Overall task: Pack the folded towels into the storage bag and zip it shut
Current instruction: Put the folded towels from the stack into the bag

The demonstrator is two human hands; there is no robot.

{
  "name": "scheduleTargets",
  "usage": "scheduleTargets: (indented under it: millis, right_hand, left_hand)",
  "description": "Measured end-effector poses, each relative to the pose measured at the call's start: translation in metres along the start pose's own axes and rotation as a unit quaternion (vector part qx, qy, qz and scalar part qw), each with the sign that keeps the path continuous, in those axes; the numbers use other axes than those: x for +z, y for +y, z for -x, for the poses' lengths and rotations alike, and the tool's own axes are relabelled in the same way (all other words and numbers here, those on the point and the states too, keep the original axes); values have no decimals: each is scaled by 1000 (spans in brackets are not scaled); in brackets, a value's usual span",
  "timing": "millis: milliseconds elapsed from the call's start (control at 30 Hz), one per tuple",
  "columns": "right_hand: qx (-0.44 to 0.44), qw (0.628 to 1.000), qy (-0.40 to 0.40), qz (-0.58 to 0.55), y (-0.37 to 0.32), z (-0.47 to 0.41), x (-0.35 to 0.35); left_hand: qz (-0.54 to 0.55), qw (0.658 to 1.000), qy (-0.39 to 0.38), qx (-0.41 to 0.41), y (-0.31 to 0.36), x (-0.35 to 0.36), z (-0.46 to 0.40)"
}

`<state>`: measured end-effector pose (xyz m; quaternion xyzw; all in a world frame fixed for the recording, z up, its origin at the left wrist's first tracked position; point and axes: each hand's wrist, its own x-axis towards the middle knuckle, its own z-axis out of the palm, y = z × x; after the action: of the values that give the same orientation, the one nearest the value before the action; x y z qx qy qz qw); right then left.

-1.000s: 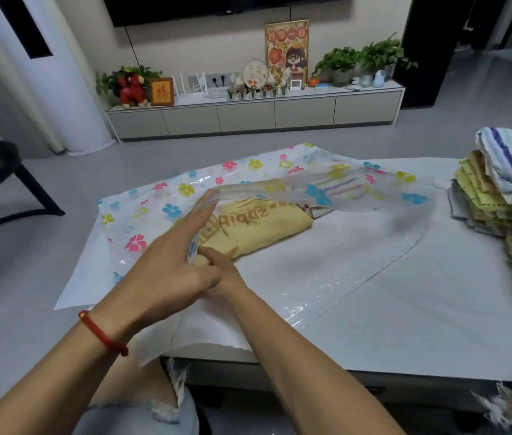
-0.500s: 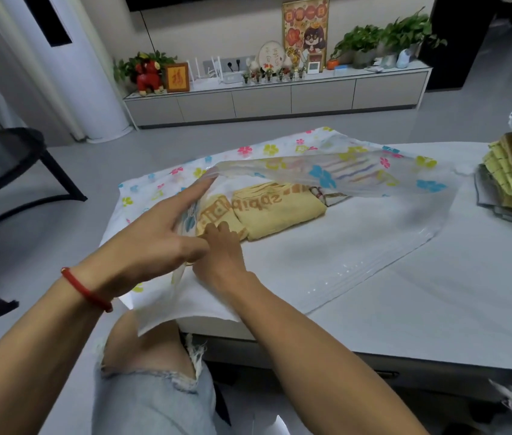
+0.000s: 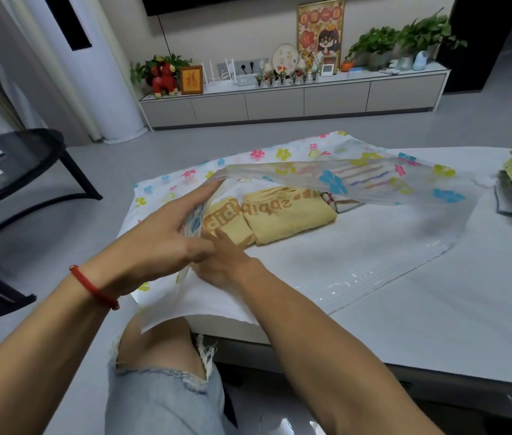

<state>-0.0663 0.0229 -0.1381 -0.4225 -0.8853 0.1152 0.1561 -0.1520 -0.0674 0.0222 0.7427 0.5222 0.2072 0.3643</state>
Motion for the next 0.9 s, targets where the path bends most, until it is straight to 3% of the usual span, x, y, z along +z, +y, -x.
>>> scheduleTargets:
  millis: [67, 133, 200, 333, 433, 567, 733, 900]
  right_hand:
    - [16, 993, 88, -76, -2, 8, 0]
    - [29, 986, 153, -60, 7, 24, 6]
    - [22, 991, 133, 22, 23, 36, 14]
    - [24, 996, 13, 85, 35, 29, 25]
    - [47, 988, -27, 143, 30, 11, 30]
    - [68, 986, -62, 137, 26, -2, 19]
    - [62, 995, -31, 67, 31, 35, -7]
    - [122, 992, 21, 20, 65, 142, -51]
  left_hand:
    - [3, 1000, 1, 0, 0, -1, 0]
    - [12, 1000, 2, 2, 1, 0, 1]
    - [24, 1000, 2, 8, 1, 1, 1]
    - [17, 1000, 2, 18, -2, 4, 0]
    - [-6, 1000, 3, 23, -4, 5, -1]
    - [-22, 999, 4, 23, -8, 7, -2]
    - [-94, 993, 57, 40, -6, 19, -2]
    - [-280, 949, 115, 90, 12, 45, -30]
